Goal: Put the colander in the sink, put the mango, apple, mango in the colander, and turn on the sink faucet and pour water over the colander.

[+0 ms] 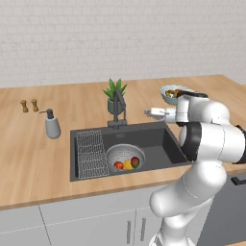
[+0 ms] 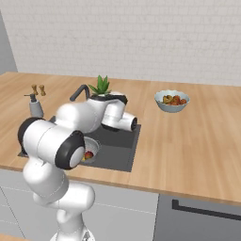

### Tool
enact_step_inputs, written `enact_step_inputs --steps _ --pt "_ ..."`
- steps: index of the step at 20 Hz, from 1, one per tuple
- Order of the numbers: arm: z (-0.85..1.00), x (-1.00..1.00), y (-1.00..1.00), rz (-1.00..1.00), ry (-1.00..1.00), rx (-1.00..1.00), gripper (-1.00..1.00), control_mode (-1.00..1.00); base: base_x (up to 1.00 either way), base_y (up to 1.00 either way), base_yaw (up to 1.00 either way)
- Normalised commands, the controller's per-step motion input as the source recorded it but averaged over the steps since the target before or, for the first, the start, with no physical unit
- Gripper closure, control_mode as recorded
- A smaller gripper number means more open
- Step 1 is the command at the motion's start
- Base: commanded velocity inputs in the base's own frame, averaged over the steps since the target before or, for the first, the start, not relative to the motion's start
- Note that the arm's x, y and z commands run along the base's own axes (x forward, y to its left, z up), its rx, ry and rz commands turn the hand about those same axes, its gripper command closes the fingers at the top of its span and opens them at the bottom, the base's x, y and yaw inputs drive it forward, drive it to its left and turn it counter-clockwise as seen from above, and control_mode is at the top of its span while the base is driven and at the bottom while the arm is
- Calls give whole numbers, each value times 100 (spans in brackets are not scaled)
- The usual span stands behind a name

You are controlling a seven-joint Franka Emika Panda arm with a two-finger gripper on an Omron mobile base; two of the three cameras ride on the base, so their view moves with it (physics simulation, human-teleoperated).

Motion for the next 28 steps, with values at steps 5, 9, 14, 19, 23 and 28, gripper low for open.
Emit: enact_step_inputs --steps 5,9,14,19,23,28 --pt "0 27 0 -7 16 0 -100 -100 0 0 0" --pt "-3 27 0 -8 15 0 -100 -100 0 0 0" --pt "-18 21 12 -5 12 0 -100 -100 0 0 0" --pt "-33 22 14 -3 8 0 -100 -100 0 0 0" --pt "-37 20 1 -2 3 0 -100 -100 0 0 0" --pt "-36 11 7 -1 1 0 -100 -100 0 0 0"
